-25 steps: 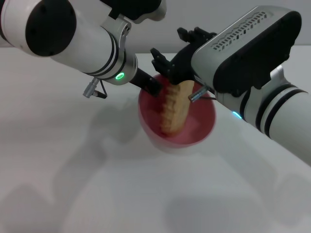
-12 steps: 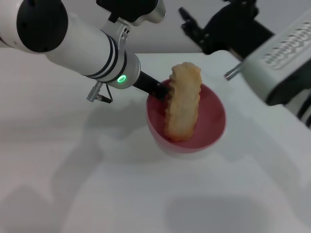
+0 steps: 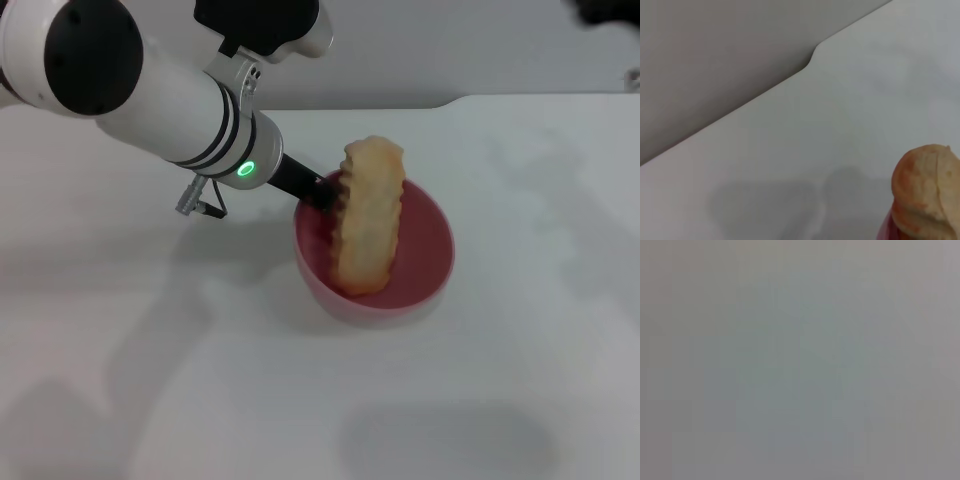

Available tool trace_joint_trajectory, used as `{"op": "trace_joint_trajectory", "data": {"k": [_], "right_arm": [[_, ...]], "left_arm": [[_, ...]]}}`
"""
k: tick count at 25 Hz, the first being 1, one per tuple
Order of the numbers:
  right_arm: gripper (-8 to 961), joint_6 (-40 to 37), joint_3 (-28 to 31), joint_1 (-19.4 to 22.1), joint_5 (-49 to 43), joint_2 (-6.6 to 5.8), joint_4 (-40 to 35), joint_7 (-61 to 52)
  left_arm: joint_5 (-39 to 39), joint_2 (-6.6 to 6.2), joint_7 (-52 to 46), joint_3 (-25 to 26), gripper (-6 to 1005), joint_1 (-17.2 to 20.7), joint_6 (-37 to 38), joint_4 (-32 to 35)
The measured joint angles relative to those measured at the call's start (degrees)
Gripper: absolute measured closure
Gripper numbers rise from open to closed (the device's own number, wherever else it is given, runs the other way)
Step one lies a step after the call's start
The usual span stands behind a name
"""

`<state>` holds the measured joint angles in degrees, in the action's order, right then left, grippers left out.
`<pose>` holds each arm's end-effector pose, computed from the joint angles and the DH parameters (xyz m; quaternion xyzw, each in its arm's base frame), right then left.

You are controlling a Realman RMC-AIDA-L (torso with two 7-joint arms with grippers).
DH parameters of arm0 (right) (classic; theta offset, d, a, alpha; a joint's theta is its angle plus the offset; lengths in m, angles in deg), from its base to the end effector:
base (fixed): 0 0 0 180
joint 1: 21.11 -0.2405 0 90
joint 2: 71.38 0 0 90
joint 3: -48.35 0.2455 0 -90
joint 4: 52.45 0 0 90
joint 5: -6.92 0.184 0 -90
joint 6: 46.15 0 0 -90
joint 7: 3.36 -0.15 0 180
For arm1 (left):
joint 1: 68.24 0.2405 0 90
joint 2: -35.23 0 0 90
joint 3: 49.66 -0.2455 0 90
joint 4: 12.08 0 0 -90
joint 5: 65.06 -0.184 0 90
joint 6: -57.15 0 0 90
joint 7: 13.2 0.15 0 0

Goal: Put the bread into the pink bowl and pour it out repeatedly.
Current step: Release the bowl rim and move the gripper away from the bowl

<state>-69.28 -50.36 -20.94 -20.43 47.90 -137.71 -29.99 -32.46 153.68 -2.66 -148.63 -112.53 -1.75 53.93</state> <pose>0.1556 0.3169 0.0666 -0.7553 0.0573 0.3031 0.5782 -0.1231 0.3739 -0.0610 -0.9058 -0.3148 0.0756 0.2733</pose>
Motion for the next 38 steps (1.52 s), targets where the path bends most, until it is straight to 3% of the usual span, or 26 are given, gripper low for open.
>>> {"op": "trace_joint_trajectory", "data": {"k": [3,8,10,14,19,25,29,32,34,38], "right_arm": [[296,12.0,3.3,-2.0,9.3,-0.22,-0.1,-0.6],[296,23.2,8.9,-5.5,10.2,0.03,3.4,-0.9],[296,21.5,10.3,-5.6,7.6,0.09,5.6,-0.9],[296,10.5,12.0,-3.8,1.3,0.54,9.4,-0.5],[297,-1.3,13.0,-2.5,5.8,0.63,13.8,13.0],[297,-11.4,8.6,-2.8,29.4,0.64,20.3,42.1],[296,-14.8,4.2,-4.7,58.1,0.37,23.2,62.4],[296,-15.9,2.0,-5.3,74.7,0.12,24.0,70.1],[296,-18.7,-0.2,-5.2,81.0,0.18,25.3,71.2],[295,-25.4,-6.2,-4.9,82.9,0.46,28.6,71.2]], "left_arm": [[0.0,-0.01,0.0,0.0,949,-0.2,0.1,-0.3],[0.0,-0.02,0.0,-0.2,949,-0.7,0.4,-0.6],[0.0,-0.02,0.0,-0.2,949,-0.8,0.4,-0.9],[0.0,0.06,0.0,-0.4,949,-1.6,0.9,-2.3],[-0.1,0.13,0.0,-0.4,949,-2.4,1.6,-3.8],[-0.1,0.15,0.0,-0.2,949,-3.3,2.0,-5.0],[-0.1,0.14,-0.1,0.0,949,-3.5,2.2,-5.5],[-0.1,0.12,-0.1,0.2,949,-3.5,2.4,-5.7],[-0.1,0.11,-0.3,0.2,949,-3.4,2.5,-5.7],[0.8,0.10,-0.7,0.4,949,-3.2,2.1,-5.9]]}}
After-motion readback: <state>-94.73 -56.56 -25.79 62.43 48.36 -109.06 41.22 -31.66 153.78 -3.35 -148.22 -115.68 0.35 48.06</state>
